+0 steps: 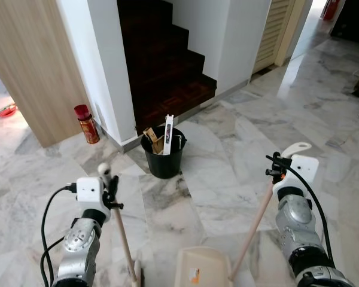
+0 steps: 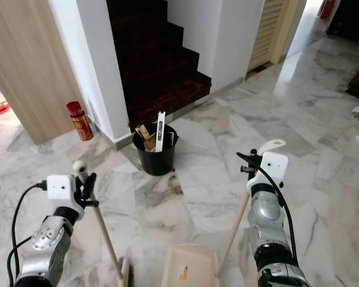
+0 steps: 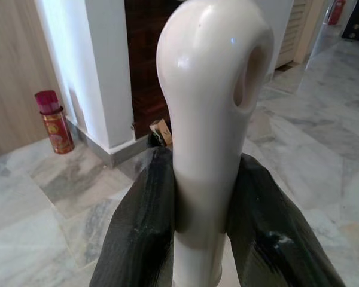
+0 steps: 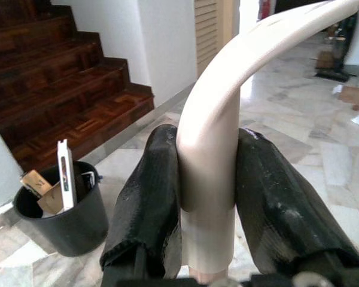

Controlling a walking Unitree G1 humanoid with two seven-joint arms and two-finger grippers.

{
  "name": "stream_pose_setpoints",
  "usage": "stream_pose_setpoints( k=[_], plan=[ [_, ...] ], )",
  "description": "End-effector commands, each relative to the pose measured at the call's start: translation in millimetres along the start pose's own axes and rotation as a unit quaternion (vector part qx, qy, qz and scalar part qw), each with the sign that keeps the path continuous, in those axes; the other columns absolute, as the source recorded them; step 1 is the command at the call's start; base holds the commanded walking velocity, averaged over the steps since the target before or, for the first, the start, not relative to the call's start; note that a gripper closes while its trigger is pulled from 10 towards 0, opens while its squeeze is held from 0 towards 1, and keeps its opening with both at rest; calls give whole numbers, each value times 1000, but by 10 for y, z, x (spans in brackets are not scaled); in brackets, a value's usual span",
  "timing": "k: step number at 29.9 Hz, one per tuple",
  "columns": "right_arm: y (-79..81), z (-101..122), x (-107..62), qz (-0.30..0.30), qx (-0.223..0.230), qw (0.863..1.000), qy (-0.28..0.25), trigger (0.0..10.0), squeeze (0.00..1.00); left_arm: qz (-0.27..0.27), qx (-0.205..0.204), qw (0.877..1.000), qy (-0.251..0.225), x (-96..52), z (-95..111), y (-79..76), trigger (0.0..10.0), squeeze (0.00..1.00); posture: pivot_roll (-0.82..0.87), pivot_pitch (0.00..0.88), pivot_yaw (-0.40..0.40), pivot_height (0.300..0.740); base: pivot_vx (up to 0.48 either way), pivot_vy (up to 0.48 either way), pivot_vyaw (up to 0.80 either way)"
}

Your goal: Sweep floor

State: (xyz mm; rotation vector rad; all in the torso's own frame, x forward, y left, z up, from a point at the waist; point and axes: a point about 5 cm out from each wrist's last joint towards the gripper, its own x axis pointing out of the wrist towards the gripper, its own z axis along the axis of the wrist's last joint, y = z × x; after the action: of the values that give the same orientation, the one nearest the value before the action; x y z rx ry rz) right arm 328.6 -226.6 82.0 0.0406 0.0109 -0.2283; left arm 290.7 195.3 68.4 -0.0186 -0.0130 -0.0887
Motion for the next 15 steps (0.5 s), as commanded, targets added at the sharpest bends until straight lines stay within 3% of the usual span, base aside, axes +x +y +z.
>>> stream_pose_setpoints(
  k=[1, 15],
  plan=[
    [75, 94, 55, 11, 5, 1000, -19, 10000, 0, -1, 0, 1000, 2, 15, -5, 6, 10000, 0, 29, 45, -12, 740, 0, 0, 0],
    [142, 17, 46, 17, 19, 1000, -8, 10000, 0, -3, 3, 1000, -16, 53, 54, -4, 10000, 0, 36, 29, -14, 740, 0, 0, 0]
  ],
)
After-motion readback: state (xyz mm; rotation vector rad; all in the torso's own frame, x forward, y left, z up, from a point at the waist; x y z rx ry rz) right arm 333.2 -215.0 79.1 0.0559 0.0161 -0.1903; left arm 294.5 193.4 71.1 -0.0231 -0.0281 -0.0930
